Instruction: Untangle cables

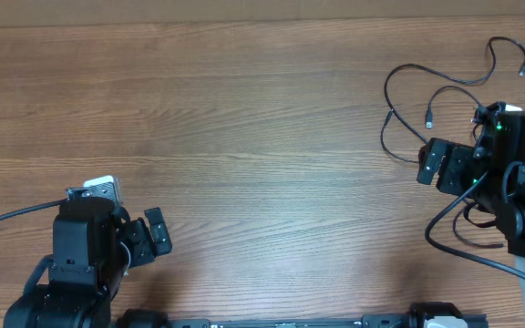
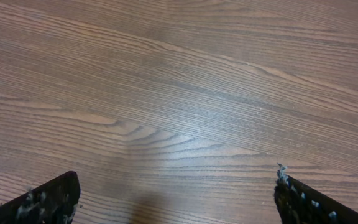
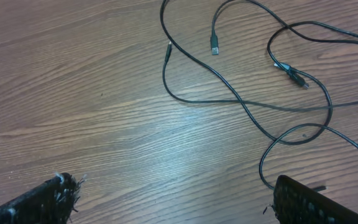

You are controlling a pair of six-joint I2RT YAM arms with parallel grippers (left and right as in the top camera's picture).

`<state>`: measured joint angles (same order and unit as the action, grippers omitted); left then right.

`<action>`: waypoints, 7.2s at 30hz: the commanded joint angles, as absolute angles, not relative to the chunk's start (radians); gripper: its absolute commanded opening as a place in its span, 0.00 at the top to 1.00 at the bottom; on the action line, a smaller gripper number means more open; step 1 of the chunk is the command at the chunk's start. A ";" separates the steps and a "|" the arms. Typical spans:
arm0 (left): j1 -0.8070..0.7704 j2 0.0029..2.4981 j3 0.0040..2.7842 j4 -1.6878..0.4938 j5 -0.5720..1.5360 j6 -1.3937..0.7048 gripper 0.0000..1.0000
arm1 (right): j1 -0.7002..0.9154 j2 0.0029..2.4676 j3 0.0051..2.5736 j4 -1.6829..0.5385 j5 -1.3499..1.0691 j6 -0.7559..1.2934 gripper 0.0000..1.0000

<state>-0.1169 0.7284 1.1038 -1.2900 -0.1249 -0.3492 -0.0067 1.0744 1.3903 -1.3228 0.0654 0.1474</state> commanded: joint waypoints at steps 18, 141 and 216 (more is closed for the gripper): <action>-0.118 0.727 1.100 -1.290 -0.133 -0.367 0.00 | -0.010 0.958 1.199 -0.942 0.058 0.096 0.00; -0.018 0.088 0.205 -0.272 -0.051 -0.284 0.00 | 0.025 0.003 0.008 -0.084 -0.013 0.085 0.00; -0.018 0.004 0.005 -0.072 0.078 0.016 0.00 | 0.025 0.003 0.008 -0.084 -0.013 0.085 0.00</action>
<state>-0.0242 0.0120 0.0086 -0.0715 0.0605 0.0002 0.0212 0.0109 0.0185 -0.0910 -0.0113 0.0784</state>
